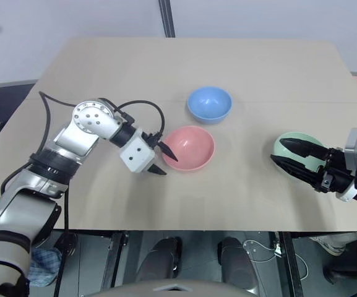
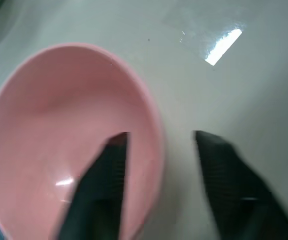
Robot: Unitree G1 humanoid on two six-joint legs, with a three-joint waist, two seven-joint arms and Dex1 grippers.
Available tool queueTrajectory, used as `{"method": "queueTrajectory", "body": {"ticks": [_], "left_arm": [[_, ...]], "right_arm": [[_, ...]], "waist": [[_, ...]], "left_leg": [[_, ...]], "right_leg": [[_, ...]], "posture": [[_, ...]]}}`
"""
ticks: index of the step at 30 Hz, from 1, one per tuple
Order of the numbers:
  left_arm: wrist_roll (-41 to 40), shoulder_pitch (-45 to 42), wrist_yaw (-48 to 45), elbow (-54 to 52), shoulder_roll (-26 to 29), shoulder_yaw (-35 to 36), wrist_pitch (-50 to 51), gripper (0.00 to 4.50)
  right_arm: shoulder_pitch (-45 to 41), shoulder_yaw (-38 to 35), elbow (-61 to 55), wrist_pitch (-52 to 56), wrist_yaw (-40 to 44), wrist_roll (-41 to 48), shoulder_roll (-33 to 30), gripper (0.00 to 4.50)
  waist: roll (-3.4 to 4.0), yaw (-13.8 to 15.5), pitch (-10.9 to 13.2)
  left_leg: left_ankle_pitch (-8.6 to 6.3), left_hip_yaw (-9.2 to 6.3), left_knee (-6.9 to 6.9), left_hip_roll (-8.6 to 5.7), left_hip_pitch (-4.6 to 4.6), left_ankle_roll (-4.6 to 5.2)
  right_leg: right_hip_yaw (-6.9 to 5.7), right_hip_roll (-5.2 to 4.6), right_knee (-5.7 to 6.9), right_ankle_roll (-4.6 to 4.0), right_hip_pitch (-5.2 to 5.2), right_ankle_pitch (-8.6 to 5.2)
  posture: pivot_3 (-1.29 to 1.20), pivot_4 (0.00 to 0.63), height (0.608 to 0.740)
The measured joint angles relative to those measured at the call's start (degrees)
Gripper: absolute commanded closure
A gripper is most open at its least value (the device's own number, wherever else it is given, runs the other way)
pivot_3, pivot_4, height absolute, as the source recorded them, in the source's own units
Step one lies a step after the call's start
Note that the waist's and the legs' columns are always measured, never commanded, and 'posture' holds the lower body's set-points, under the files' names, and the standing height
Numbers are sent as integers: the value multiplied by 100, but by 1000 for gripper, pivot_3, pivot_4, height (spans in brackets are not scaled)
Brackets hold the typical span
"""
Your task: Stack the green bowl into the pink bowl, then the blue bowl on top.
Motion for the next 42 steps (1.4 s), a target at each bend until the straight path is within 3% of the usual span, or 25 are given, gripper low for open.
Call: {"method": "queueTrajectory", "body": {"ticks": [2, 7, 10, 14, 17, 21, 26, 29, 42], "left_arm": [[-28, 4, 8, -6, 11, 24, -28, 91], [-216, 57, 206, -102, -5, 364, 364, 91], [-788, 75, 394, -376, 3, 825, 1651, 91], [-2060, 326, 728, -696, 386, 1808, 4243, 91], [-2723, 705, 840, -802, 731, 2467, 5389, 91], [-3245, 1384, 800, -831, 1090, 3150, 6182, 91], [-3102, 2216, 382, -746, 1523, 3482, 5727, 91], [-3028, 2463, 203, -640, 1515, 3487, 5532, 91], [-2883, 2230, 67, -506, 1272, 3474, 5061, 91]], "right_arm": [[-26, 11, 16, 0, 3, -2, 0, 2491], [-67, 51, 64, -1, 10, -6, 0, 2491], [-83, 75, 107, 0, 9, -14, -2, 2491], [-79, 125, 113, 98, -63, -131, -88, 2491], [-12, 235, 133, 135, -132, -329, -159, 2491], [38, 472, 389, 387, -328, -875, -522, 2491], [-86, 964, 656, 944, -480, -1354, -1090, 2491], [-301, 1199, 699, 1149, -494, -1464, -1212, 2491], [-1430, 2762, 796, 2933, -808, -2047, -2000, 2491]], "waist": [[0, 3, 0], [0, 1, 0], [0, -3, 0], [2, -59, 1], [3, -86, 1], [1, -84, 2], [6, -30, 0], [4, -5, 2], [4, -9, 3]], "left_leg": [[0, 0, 0, 0, 0, 0], [0, -1, 1, 0, 0, 0], [0, -3, 1, 0, -1, 0], [0, -6, 0, 6, 2, 0], [0, -7, -1, 7, 3, 0], [0, -7, 1, 7, 2, 0], [0, 0, -4, 7, 8, 0], [0, 0, -4, 9, 4, 0], [0, 3, -5, 8, -5, 0]], "right_leg": [[0, 0, 0, 0, 0, 0], [0, 0, 1, 0, 0, 0], [-2, 0, 1, 0, 0, 0], [-3, 7, 5, 0, -1, -1], [-6, 6, 4, 0, -1, -1], [-5, 5, 4, 0, 0, -1], [-1, 4, 2, -2, -1, -1], [-1, 4, 2, -2, -4, -1], [-2, 0, 0, -2, -14, -1]], "posture": [[0, 150, 740], [0, 150, 740], [0, 150, 740], [0, 150, 740], [0, 150, 740], [0, 150, 740], [0, 150, 740], [0, 150, 740], [0, 150, 740]]}}
